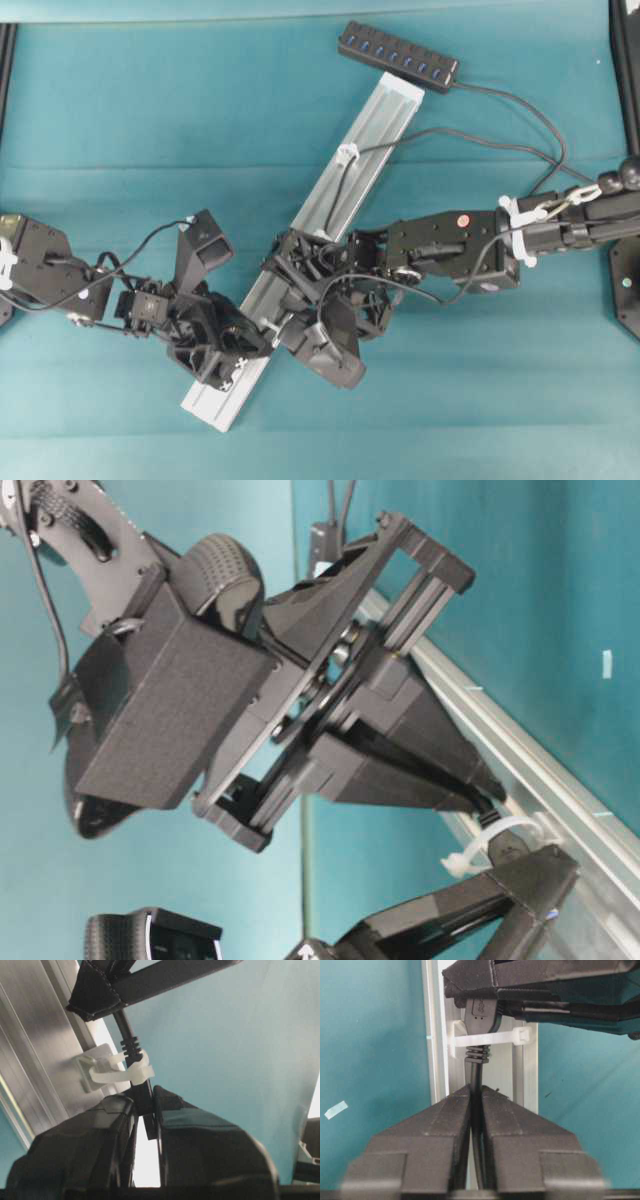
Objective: Pass the USB cable through three rings with both arms.
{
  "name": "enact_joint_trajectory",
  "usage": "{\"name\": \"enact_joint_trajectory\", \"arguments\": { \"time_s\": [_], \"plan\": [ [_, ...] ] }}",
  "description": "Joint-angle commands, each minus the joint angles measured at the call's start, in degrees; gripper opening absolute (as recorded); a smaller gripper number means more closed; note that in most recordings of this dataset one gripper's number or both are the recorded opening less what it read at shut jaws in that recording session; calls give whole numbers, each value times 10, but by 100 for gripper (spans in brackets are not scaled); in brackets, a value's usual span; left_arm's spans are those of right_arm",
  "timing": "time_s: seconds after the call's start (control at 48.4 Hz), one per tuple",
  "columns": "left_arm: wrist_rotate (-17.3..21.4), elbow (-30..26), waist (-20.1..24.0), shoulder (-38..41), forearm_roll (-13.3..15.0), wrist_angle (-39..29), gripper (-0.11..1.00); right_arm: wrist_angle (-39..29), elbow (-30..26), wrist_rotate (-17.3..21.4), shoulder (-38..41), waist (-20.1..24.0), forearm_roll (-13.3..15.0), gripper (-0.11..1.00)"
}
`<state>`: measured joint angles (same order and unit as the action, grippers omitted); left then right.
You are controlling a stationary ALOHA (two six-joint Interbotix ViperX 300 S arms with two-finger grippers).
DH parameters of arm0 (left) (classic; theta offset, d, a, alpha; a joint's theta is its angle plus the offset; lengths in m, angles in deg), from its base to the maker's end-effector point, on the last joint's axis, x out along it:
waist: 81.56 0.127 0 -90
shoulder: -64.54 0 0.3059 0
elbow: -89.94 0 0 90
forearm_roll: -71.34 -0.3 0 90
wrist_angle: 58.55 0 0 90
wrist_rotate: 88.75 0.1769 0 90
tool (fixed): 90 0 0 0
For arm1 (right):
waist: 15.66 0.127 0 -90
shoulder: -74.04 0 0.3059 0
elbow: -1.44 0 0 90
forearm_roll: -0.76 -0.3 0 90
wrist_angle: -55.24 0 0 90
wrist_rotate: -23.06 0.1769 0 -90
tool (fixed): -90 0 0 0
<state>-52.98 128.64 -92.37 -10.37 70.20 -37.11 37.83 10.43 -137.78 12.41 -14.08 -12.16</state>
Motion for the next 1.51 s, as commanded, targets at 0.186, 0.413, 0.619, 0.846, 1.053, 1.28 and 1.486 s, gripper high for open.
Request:
{"name": "enact_joint_trajectory", "arguments": {
  "time_s": [0.186, 0.413, 0.619, 0.846, 1.053, 1.28, 1.486],
  "plan": [
    [2, -6, -3, -14, -2, 5, 10, 7, -4, 8, -3, -4, -1, 82],
    [0, -1, -5, -18, -2, 5, 10, 10, -3, 8, -11, -5, -1, 87],
    [-17, 17, -11, -38, -2, 5, 10, 11, 10, 8, -24, -11, -1, 87],
    [-41, 36, -33, -58, -2, 4, 10, 20, 26, 8, -38, -22, -1, 87],
    [-56, 25, -54, -55, -2, -33, 10, 33, 32, 8, -51, -43, -1, 87],
    [-68, 29, -62, -57, -2, -35, 9, 32, 40, 8, -63, -62, 0, 86],
    [-91, 39, -87, -63, -2, -36, 10, 33, 58, 7, -80, -69, 2, 87]
  ]
}}
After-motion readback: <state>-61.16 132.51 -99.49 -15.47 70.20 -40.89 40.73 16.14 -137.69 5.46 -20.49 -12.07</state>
